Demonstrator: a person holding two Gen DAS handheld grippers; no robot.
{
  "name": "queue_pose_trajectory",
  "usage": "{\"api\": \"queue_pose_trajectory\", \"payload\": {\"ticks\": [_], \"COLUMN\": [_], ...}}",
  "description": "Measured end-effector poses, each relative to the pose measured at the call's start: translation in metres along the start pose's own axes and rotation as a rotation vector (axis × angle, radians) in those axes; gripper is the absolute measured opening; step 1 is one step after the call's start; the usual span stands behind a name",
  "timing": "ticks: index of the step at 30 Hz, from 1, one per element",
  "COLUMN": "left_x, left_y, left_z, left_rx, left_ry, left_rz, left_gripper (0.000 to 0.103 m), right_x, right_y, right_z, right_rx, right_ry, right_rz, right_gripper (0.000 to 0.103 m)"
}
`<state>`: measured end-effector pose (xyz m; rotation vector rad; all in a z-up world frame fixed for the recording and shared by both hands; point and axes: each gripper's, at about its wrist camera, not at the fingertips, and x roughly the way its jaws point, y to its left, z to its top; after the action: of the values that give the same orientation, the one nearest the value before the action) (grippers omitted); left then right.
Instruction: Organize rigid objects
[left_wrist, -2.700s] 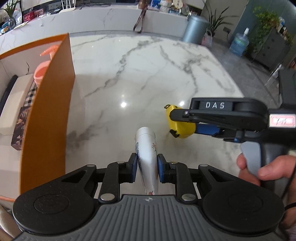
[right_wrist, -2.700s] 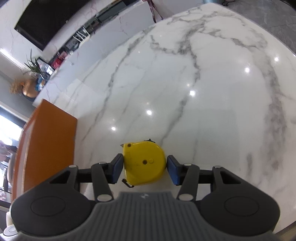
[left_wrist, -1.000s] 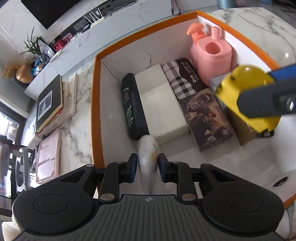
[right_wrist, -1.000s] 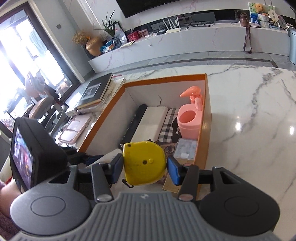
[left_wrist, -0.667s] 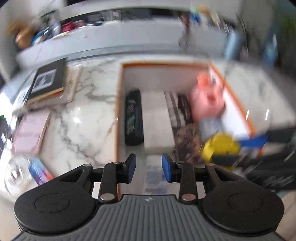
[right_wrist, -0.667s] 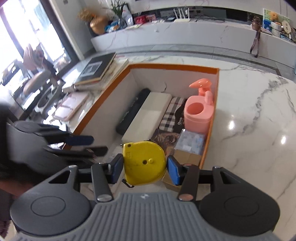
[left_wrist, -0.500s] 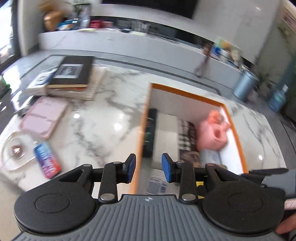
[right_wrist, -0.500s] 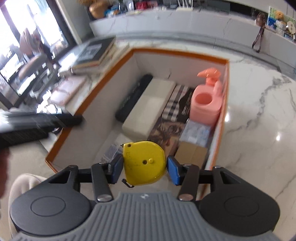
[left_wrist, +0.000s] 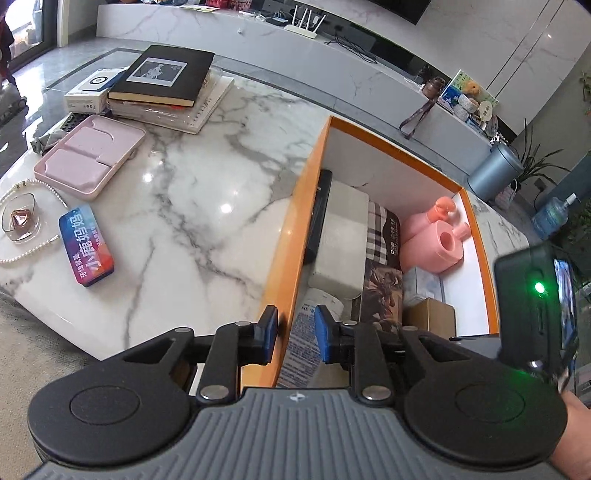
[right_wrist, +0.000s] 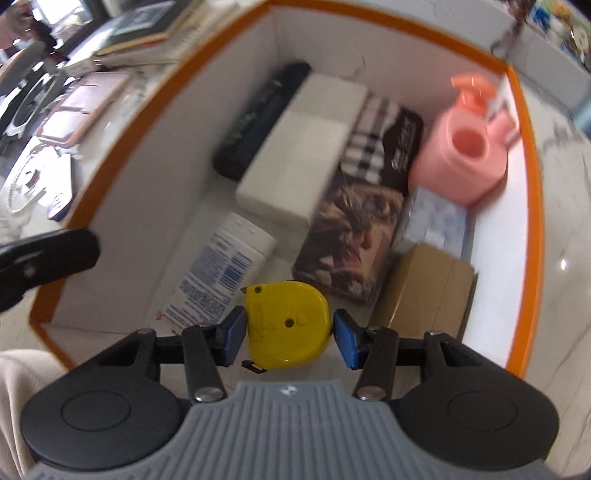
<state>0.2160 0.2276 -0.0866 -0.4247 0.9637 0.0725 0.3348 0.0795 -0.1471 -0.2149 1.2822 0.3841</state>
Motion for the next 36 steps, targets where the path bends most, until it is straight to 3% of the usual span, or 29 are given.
{"api": "queue_pose_trajectory", "payload": {"ticks": [11,18,21,26,29,32,36], "left_x": [-0.004,-0.031,-0.051,-0.085,-0.104,-0.123,-0.144], "left_y": [-0.005,-0.021,-0.035,-0.066,-0.085,-0.103,-0.122], "left_z": [-0.002,-0.004,-0.006,-0.017,-0.029,-0.045,-0.064], "left_rx": [0.021,0.071,0.105,0.181,0.226,0.272,0.312], "left_ry": [-0.004,-0.064,-0.114,-0.217,-0.29,-0.345,-0.409], "left_rz": [0.006,0.015,0.01,0.005,0.008,-0.007,-0.012], "left_gripper": [0.027,0.027,0.027,0.027,0.032,0.041,0.072], "right_x": [0.005,-0.032,-0.064,-0.132,-0.169,-0.201,-0.234], "right_y": [0.008,-0.005,-0.012,-0.029,-0.042,-0.051,-0.062], "right_z": [0.009,-0.003,-0.015,-0.05,-0.074,-0.098,-0.13], "right_rx": [0.064,0.087,0.083,0.112,0.153,0.18,0.2], "right_ry": [0.0,-0.077,-0.181,-0.458,-0.589,-0.674,-0.749], "right_rz": [0.065,0.072,0.073,0.071,0.058,0.044,0.03], "right_gripper": [0.053,0.064,0.066,0.074,0.075,0.075,0.083]}}
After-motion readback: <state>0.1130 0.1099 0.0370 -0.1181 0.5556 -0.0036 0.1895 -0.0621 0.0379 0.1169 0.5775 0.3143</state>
